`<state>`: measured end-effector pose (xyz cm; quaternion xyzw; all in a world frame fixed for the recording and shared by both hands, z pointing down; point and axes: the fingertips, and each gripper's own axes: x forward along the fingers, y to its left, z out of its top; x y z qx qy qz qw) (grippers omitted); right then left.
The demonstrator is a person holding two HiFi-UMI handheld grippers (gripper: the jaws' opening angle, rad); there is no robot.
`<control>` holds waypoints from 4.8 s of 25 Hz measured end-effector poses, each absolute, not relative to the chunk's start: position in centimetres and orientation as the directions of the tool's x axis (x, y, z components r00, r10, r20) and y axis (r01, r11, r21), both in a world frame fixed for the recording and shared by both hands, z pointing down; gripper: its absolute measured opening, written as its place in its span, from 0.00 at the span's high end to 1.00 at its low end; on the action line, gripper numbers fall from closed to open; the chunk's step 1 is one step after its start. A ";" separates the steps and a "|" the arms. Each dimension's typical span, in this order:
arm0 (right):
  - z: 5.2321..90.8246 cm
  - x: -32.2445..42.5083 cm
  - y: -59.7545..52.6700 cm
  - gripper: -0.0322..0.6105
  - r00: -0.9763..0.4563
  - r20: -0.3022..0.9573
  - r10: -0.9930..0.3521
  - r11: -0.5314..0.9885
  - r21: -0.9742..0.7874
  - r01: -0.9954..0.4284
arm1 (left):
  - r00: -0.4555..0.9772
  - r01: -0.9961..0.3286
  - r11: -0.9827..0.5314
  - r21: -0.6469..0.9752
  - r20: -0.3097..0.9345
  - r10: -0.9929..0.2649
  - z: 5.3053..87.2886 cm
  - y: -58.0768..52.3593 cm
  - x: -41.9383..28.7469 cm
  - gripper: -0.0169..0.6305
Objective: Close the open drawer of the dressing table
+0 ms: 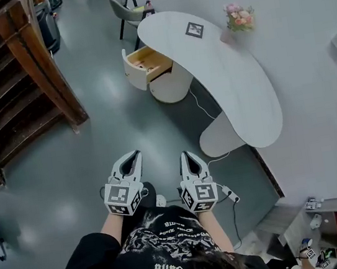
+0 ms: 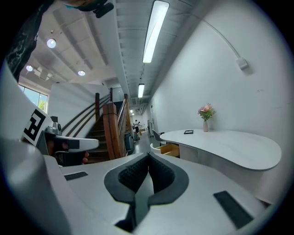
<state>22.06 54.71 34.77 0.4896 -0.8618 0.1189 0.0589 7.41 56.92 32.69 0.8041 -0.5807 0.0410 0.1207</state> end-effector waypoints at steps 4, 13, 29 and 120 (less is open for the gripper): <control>35.2 22.3 54.0 0.91 -0.510 0.219 -0.832 0.485 -0.159 -0.860 | 0.311 -0.948 -0.287 0.138 0.197 -0.930 32.6 56.0 7.2 0.93; 36.4 21.5 50.9 0.91 -0.496 0.225 -0.839 0.468 -0.168 -0.867 | 0.299 -0.951 -0.273 0.147 0.207 -0.931 34.0 52.8 5.0 0.93; 36.9 14.2 36.9 0.91 -0.479 0.262 -0.838 0.450 -0.165 -0.878 | 0.330 -0.940 -0.295 0.172 0.238 -0.913 35.2 38.5 -2.9 0.93; 46.6 -0.5 -5.5 0.91 -0.604 0.506 -0.615 0.575 -0.236 -0.783 | 0.216 -0.975 -0.140 0.174 0.583 -0.783 49.0 -1.7 -16.0 0.93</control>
